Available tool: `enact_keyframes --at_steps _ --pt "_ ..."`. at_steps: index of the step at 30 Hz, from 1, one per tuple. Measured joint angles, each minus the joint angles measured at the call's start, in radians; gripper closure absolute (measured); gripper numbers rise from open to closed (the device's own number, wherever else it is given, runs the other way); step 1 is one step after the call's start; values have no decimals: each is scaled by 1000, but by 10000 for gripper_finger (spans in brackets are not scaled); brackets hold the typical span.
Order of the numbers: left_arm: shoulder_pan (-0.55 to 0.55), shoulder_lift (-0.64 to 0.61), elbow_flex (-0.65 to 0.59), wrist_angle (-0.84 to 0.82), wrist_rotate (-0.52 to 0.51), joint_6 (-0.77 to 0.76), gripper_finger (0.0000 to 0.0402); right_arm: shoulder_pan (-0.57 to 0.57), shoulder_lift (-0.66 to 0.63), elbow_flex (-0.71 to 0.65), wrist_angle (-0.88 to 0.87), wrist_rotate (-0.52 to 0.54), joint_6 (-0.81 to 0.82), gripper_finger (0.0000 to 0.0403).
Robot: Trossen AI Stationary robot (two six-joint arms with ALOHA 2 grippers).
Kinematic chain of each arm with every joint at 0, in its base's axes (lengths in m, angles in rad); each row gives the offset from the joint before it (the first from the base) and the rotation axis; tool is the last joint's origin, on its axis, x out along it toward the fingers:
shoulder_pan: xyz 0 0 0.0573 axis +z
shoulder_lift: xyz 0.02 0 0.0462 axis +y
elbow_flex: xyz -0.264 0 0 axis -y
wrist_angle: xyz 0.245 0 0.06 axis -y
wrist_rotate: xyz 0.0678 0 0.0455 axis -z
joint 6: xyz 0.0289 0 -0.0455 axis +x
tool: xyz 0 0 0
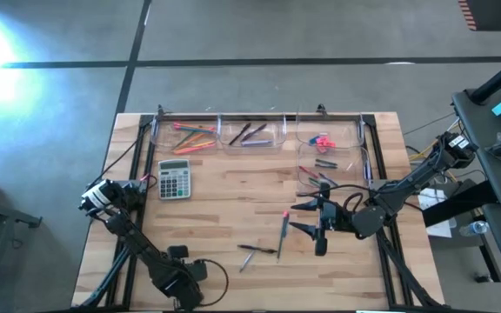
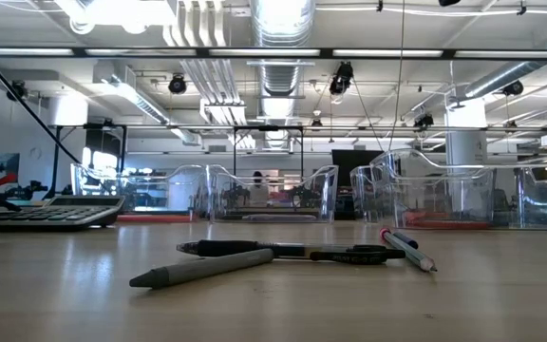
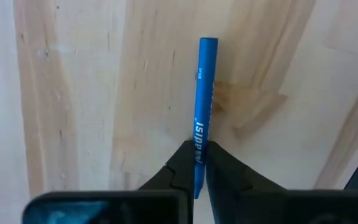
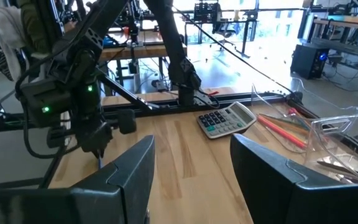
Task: Sort crayons/erasers/pens/pencils in bins
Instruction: Put the blue crayon into the bottom transparent bin
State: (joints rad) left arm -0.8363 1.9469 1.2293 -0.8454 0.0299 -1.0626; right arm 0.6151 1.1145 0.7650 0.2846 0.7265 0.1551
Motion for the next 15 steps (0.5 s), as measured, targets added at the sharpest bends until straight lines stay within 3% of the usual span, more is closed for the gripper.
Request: enact_keyframes --at_steps 7,12,15 --pt "49 -22 14 -6 19 78 397 0 0 0 5 0 -13 202" --pt "84 -78 3 -13 -147 78 399 0 0 0 5 0 -37 202" --pt "96 -140 1 -17 -189 74 400 0 0 0 5 0 -43 202"
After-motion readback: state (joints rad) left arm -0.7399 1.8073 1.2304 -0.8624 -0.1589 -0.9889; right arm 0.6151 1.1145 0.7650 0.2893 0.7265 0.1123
